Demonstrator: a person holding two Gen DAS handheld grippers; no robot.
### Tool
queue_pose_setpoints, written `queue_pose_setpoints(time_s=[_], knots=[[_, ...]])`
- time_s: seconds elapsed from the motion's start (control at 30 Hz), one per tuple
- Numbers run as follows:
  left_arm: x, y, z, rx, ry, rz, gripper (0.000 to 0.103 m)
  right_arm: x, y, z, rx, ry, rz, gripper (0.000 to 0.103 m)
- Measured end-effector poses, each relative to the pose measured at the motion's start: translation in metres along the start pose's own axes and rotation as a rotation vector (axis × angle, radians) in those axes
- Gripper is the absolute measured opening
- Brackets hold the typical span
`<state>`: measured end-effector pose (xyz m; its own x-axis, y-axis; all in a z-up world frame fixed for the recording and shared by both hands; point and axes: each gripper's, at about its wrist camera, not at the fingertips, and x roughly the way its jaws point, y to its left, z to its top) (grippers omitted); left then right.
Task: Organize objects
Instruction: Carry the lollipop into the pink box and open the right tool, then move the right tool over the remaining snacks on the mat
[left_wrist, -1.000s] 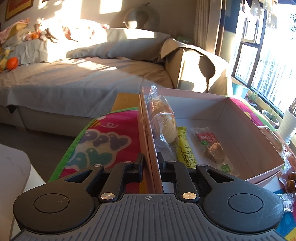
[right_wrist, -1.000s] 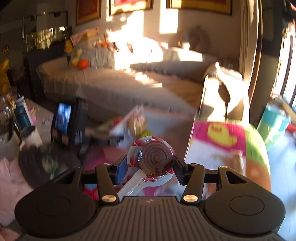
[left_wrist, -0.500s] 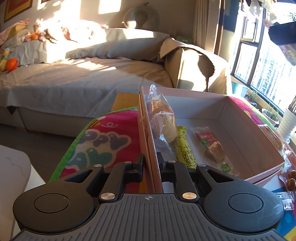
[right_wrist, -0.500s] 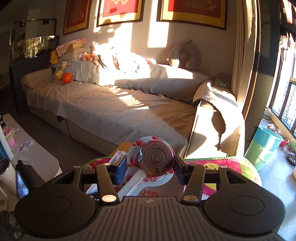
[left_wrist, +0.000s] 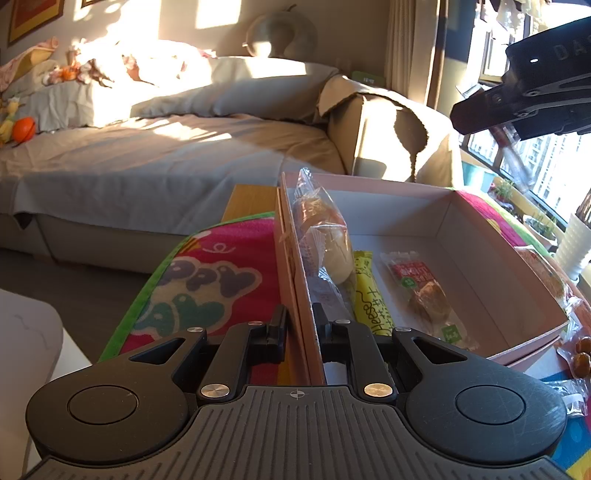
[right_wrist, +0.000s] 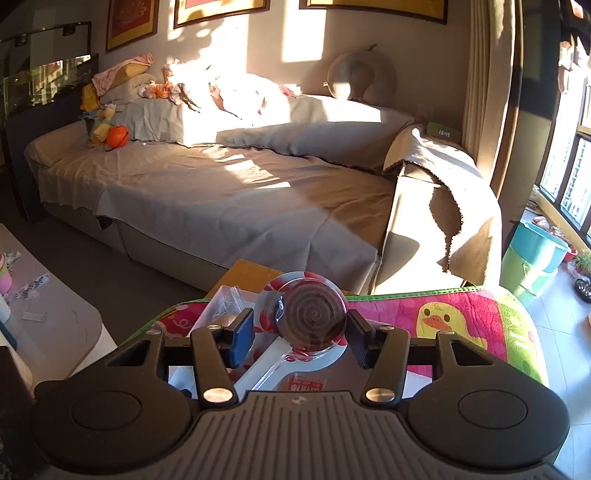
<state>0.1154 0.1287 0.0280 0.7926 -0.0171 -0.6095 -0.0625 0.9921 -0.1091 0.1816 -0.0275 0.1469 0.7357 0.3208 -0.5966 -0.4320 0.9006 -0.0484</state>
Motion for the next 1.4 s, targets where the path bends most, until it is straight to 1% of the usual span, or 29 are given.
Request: queue_pose_setpoints(time_s=[0.07, 0.13, 0.23, 0.4, 0.47, 0.53, 0.63, 0.77, 0.83, 0.97, 1.13, 1.3, 1.4], knots=[[0.000, 0.000, 0.000, 0.000, 0.000, 0.000, 0.016, 0.003, -0.001, 0.000, 0.004, -0.004, -0.007, 0.054], [0.000, 0.000, 0.000, -0.001, 0.000, 0.001, 0.016, 0.002, -0.002, 0.000, 0.006, -0.009, -0.006, 0.059], [0.000, 0.000, 0.000, -0.001, 0.000, 0.001, 0.016, -0.002, -0.006, -0.003, 0.014, -0.015, 0.001, 0.064], [-0.002, 0.000, -0.001, 0.001, 0.001, 0.001, 0.016, -0.018, -0.021, -0.016, 0.025, -0.019, -0.018, 0.068], [-0.002, 0.000, -0.001, 0.002, 0.000, 0.001, 0.016, -0.030, -0.031, -0.028, 0.022, -0.019, -0.035, 0.070], [-0.002, 0.000, -0.001, 0.002, 0.000, 0.001, 0.016, -0.042, -0.040, -0.041, 0.015, -0.019, -0.060, 0.077], [-0.002, 0.000, -0.001, 0.003, -0.001, 0.001, 0.016, -0.062, -0.054, -0.066, -0.003, -0.002, -0.112, 0.084], [-0.002, -0.001, -0.001, 0.002, 0.000, 0.001, 0.016, -0.083, -0.073, -0.105, -0.019, 0.062, -0.171, 0.086], [-0.002, -0.001, -0.001, 0.003, 0.000, 0.001, 0.016, -0.093, -0.083, -0.124, 0.010, 0.094, -0.192, 0.086], [-0.002, 0.000, -0.001, 0.004, 0.000, 0.000, 0.016, -0.108, -0.105, -0.160, 0.129, 0.149, -0.221, 0.089], [-0.002, 0.000, -0.001, 0.004, 0.001, 0.000, 0.016, -0.117, -0.123, -0.195, 0.243, 0.203, -0.242, 0.090], [-0.003, 0.000, -0.001, 0.001, 0.002, 0.002, 0.016, -0.116, -0.126, -0.217, 0.329, 0.243, -0.210, 0.090], [-0.004, -0.001, 0.000, 0.006, 0.005, 0.002, 0.016, -0.119, -0.119, -0.222, 0.322, 0.239, -0.211, 0.090]])
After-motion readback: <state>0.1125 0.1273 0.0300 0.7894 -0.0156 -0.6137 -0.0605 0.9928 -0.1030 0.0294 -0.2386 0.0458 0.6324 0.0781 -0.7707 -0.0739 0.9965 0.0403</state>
